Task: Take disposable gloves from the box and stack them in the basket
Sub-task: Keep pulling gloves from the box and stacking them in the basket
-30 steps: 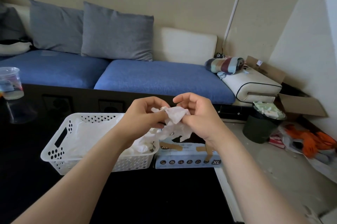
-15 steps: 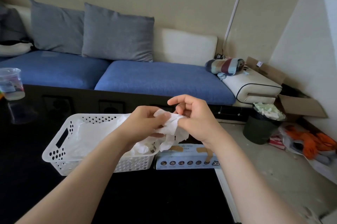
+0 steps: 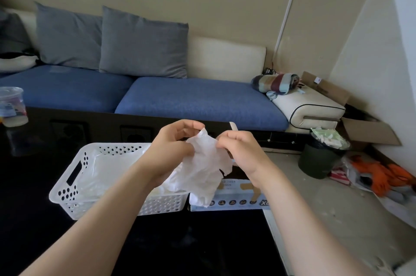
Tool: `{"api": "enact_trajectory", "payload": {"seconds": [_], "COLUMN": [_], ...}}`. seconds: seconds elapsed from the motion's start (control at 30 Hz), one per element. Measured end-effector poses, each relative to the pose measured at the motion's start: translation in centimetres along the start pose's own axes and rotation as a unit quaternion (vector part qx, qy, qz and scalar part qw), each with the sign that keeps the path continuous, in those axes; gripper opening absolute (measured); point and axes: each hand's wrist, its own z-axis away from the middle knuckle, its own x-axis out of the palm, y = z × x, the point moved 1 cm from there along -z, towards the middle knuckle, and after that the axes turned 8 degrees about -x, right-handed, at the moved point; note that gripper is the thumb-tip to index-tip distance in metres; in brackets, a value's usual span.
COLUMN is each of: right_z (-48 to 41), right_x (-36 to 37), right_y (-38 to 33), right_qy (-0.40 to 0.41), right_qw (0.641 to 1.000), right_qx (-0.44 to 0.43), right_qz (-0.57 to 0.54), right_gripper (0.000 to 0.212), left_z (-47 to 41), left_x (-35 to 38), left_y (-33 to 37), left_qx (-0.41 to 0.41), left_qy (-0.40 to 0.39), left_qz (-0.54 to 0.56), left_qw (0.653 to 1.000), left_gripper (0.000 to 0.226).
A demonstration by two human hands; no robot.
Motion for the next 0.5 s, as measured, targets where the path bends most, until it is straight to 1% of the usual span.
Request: {"api": "enact_trajectory", "payload": {"seconds": [0.07,0.13,0.17,0.23,0.3,0.37,0.43,0.5], "right_z": [0.0,0.0,0.0,0.0,0.1,0.2,0.5,0.7], "right_x": [0.1,0.2,0.2,0.1,0.1,0.1,0.0,-0.2], "right_y": [0.0,-0.2,-0.3,-0.3,-0.3,-0.5,-0.8,-1.0], "right_qy": [0.000,0.008,0.015,0.019,0.014,0.009,-0.003,-0.058], "right_qw": [0.999,0.998,0.998,0.996,0.996,0.996,0.997,0.997], "right_qx": [-0.029,-0.055,-0.064,-0.078,-0.085,-0.080,-0.058,-0.021], "right_qz": [-0.017,-0.018,-0.020,-0.023,-0.021,-0.029,-0.043,-0.044], "right_gripper": [0.022,0.020,0.019,0.017,0.012,0.008,0.006,0.017], "left_z": [0.0,0.2,0.3,0.3,0.4,0.5,0.6,0.8], "left_x": [0.0,0.1,0.1,0.0,-0.2,-0.4,-0.7,-1.0], "left_y": [0.1,0.3,0.3,0.1,0.2,0.2,0.5,0.8], "left_qx": [-0.042,-0.067,-0.068,-0.052,-0.024,-0.008,0.012,0.027], "left_qy": [-0.040,-0.074,-0.084,-0.088,-0.071,-0.046,-0.024,-0.005], "left_qz": [0.020,0.009,-0.019,-0.075,-0.071,-0.039,-0.035,-0.025], "left_qw": [0.998,0.995,0.994,0.992,0.995,0.998,0.999,0.999], "left_gripper": [0.046,0.029,0.030,0.046,0.048,0.040,0.036,0.040]}}
